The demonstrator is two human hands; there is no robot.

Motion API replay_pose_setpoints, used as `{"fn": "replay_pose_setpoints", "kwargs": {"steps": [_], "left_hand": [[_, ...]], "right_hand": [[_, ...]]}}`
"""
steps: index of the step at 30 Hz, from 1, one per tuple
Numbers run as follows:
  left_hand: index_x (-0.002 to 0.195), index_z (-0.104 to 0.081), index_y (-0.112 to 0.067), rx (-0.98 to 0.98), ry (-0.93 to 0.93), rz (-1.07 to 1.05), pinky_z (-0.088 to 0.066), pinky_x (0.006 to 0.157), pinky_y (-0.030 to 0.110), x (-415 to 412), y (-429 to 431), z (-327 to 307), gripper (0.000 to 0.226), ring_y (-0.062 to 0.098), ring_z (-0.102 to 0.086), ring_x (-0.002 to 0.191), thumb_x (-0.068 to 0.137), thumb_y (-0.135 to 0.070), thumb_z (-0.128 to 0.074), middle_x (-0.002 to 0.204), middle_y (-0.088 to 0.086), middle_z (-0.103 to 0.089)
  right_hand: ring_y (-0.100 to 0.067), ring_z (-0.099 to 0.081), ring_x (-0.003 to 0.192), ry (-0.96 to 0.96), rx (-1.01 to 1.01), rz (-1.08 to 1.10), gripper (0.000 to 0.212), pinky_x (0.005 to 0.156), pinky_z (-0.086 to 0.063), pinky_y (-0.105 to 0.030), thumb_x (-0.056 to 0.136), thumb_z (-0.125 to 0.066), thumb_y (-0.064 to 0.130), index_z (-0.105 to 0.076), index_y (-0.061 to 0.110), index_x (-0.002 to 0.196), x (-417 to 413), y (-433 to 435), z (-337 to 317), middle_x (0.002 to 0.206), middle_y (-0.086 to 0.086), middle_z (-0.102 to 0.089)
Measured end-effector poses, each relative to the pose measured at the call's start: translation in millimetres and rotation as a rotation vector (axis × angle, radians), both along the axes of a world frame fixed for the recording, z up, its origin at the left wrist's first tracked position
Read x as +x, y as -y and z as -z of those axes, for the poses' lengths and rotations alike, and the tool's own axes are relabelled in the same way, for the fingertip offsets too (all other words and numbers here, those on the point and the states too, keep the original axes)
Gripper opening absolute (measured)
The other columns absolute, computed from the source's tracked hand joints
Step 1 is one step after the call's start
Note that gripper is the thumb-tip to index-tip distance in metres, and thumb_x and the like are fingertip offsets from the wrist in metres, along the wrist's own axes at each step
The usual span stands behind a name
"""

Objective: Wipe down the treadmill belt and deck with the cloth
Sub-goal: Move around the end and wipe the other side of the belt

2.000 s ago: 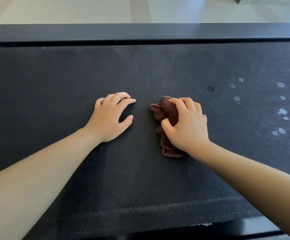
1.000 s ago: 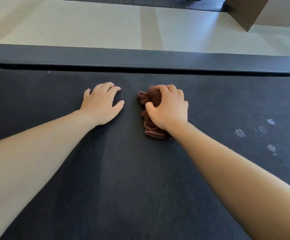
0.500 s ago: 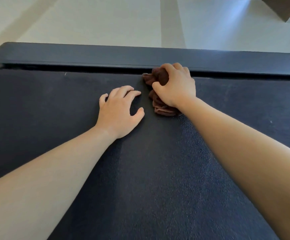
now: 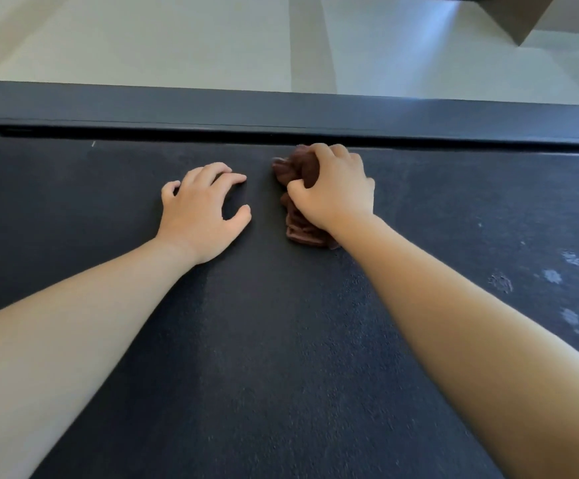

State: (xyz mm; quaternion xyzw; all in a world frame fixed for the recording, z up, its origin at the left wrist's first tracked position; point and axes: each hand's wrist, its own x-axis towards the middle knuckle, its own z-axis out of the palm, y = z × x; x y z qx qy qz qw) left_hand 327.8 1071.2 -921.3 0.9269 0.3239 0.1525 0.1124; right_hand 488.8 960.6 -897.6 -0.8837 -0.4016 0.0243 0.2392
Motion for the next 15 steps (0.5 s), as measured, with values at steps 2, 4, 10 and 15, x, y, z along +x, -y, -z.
{"fn": "replay_pose_setpoints", "kwargs": {"steps": [2, 4, 10, 15], "left_hand": [[0.129, -0.051, -0.027, 0.018, -0.006, 0.007, -0.024, 0.104, 0.048, -0.2, 2.6, -1.8, 0.044, 0.02, -0.034, 0.129, 0.087, -0.04, -0.051, 0.137, -0.006, -0.044], [0.132, -0.05, -0.022, 0.02, -0.026, 0.031, -0.025, 0.105, 0.048, 2.7, 9.4, -4.4, 0.042, 0.022, -0.034, 0.131, 0.09, -0.031, -0.049, 0.14, -0.002, -0.043], [0.143, -0.03, -0.034, -0.18, -0.113, -0.107, 0.001, 0.112, 0.054, 40.1, 95.4, 3.7, 0.055, 0.018, -0.003, 0.144, 0.09, -0.05, -0.036, 0.157, -0.005, -0.014], [0.142, -0.027, -0.035, -0.046, -0.12, -0.177, -0.004, 0.111, 0.054, 43.8, 111.5, 8.5, 0.061, 0.019, -0.006, 0.143, 0.085, -0.057, -0.031, 0.156, -0.004, -0.017]], "right_hand": [[-0.026, -0.04, 0.12, 0.0, -0.009, 0.037, 0.051, 0.085, -0.035, -0.044, 0.078, -0.055, 0.042, -0.049, 0.028, 0.127, -1.1, 40.8, -1.0, 0.128, 0.001, -0.049], [-0.025, -0.039, 0.121, 0.009, 0.008, 0.079, 0.05, 0.087, -0.036, -0.044, 0.078, -0.055, 0.04, -0.048, 0.029, 0.126, -1.7, 82.6, 0.4, 0.129, 0.004, -0.049], [-0.026, -0.035, 0.124, -0.028, 0.024, 0.174, 0.05, 0.095, -0.034, -0.047, 0.079, -0.054, 0.041, -0.048, 0.028, 0.128, 21.3, 94.3, 1.4, 0.131, 0.002, -0.046], [-0.028, -0.036, 0.122, -0.044, 0.021, 0.056, 0.051, 0.094, -0.034, -0.047, 0.079, -0.052, 0.044, -0.049, 0.026, 0.127, 59.0, 48.5, 3.9, 0.13, -0.002, -0.047]]}}
